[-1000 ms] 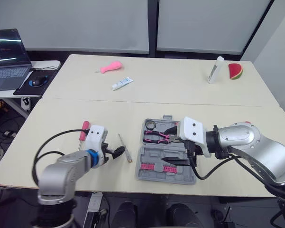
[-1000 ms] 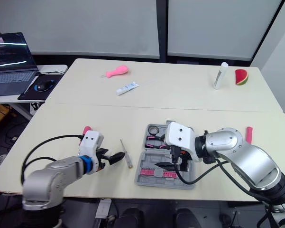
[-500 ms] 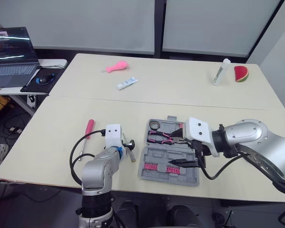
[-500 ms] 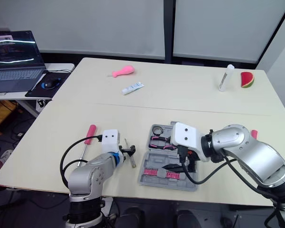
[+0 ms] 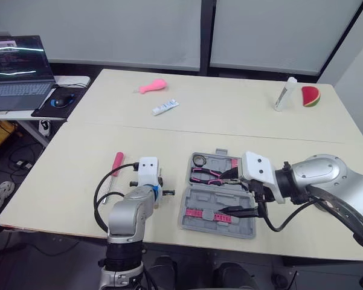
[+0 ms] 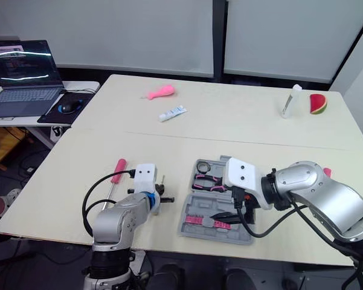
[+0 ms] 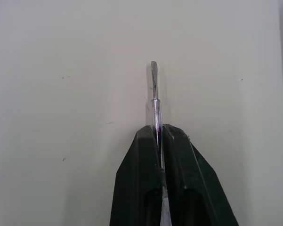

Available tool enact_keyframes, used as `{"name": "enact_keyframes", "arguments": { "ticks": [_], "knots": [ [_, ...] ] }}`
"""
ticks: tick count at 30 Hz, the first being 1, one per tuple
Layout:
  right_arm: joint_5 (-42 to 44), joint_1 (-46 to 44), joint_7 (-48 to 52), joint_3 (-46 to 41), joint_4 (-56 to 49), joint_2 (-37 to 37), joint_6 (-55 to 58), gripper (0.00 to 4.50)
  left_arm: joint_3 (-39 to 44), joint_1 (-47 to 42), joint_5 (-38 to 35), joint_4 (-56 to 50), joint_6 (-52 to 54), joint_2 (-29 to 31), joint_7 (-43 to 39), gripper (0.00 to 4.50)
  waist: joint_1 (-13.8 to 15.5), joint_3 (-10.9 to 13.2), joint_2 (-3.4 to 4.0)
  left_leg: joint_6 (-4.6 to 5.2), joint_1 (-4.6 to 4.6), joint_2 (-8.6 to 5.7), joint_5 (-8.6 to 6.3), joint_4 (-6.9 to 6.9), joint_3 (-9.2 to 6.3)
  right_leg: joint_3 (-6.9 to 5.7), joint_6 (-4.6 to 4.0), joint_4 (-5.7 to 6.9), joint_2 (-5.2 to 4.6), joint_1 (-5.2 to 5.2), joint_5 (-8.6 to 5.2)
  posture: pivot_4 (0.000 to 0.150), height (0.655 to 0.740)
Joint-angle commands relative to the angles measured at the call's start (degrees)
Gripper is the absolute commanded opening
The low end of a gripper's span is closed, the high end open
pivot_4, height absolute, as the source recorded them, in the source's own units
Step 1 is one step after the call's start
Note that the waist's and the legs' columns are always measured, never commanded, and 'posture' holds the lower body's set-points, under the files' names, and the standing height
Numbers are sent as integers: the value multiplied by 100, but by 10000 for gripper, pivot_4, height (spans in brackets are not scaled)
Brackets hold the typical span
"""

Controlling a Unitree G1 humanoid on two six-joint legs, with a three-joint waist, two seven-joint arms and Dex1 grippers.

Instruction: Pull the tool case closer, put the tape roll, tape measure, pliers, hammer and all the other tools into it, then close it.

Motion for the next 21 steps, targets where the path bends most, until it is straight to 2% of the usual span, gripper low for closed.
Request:
{"name": "enact_keyframes", "arguments": {
  "ticks": [1,6,11,21],
  "knots": [
    [125,0,-4,-210,-163,-49,21,45000,75,122,-54,66,64,131,-105,353,-5,0,0,-1,0,0,1,0,0,-1,0,-1,0,0,0,1500,7400],
    [161,11,-75,-255,-168,-9,44,45000,-212,-75,-222,-109,-487,877,-819,353,-22,3,-3,-3,-1,1,2,-10,-1,-1,0,-6,1,-1,0,1500,7400],
    [170,54,-149,-253,-183,19,25,45000,-502,-685,-358,776,-1044,1610,-1716,353,-6,6,-4,-6,-7,0,3,-12,-7,-9,0,-18,1,-3,0,1500,7400],
    [145,60,-297,-173,-212,84,35,45000,-878,-1069,-216,2225,-1854,1898,-2390,353,23,4,-2,-7,-14,-11,4,-36,-3,-13,1,-48,-11,-2,0,1500,7400]
  ]
}}
